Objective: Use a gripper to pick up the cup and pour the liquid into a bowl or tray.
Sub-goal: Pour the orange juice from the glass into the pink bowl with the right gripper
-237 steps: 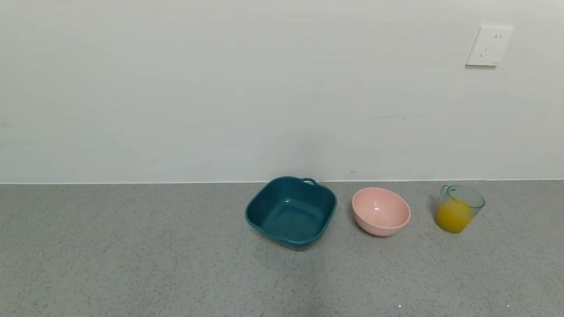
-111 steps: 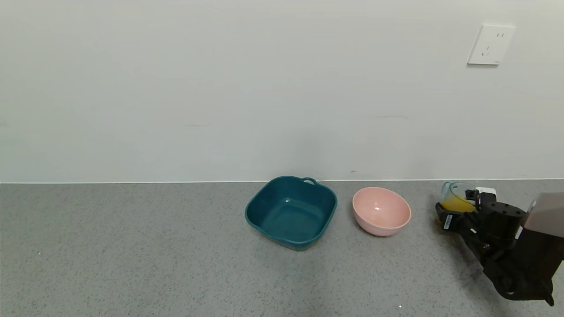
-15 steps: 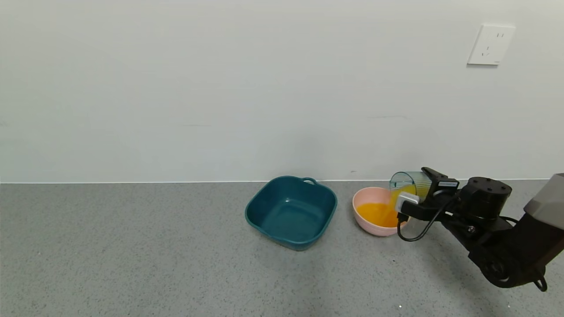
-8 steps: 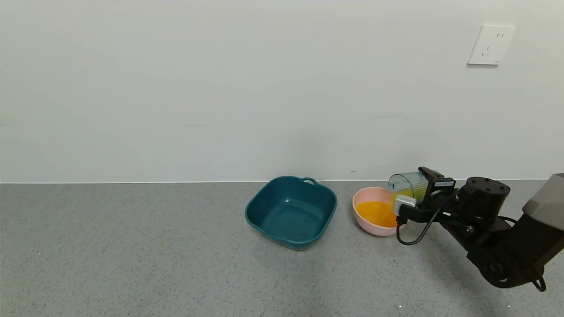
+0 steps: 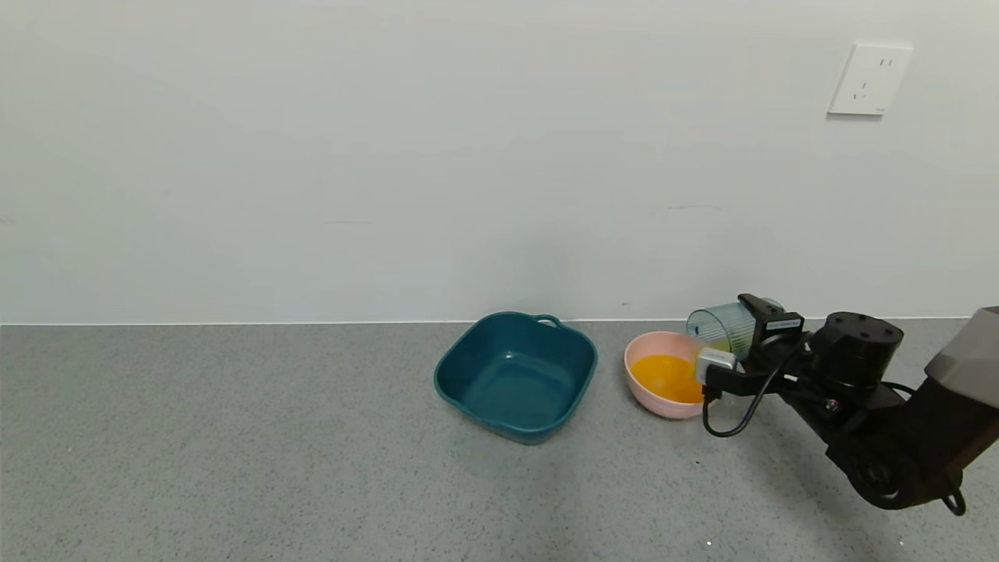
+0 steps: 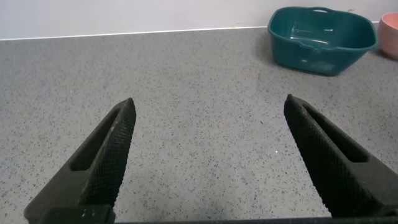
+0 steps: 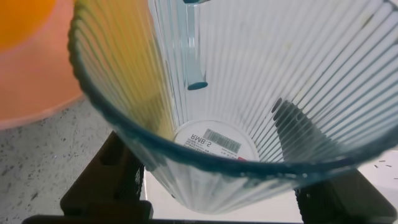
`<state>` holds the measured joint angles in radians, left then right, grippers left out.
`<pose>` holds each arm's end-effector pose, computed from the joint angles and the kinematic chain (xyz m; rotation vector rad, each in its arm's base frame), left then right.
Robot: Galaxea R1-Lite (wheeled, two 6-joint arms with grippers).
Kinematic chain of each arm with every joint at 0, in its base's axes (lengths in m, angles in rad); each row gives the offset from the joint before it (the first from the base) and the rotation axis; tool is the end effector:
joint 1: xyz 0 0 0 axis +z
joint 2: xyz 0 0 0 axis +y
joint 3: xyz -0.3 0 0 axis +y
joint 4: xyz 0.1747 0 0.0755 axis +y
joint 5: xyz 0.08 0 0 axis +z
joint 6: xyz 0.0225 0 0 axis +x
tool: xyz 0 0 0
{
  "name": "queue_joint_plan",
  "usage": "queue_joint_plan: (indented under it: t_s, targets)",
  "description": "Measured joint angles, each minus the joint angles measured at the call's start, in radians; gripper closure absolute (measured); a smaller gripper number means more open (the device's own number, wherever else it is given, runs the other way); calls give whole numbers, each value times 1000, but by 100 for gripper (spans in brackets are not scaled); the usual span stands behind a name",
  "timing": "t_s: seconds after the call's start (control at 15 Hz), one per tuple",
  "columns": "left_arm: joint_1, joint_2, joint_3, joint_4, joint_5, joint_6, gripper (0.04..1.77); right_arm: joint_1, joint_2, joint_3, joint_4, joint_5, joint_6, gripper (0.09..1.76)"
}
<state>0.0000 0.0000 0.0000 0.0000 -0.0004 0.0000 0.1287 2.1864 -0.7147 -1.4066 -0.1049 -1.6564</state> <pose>-0.0228 0.0000 0.0755 0.0000 0.0000 -0.0004 0.3651 0.0449 0.0719 -1.6633 0.0295 0.0717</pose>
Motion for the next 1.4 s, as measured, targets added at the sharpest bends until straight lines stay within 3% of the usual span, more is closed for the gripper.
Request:
queue_joint_plan:
  t_s: [1.4]
  targets:
    - [0, 0, 0, 0, 0, 0, 9, 21, 12, 6, -8, -1, -34, 51]
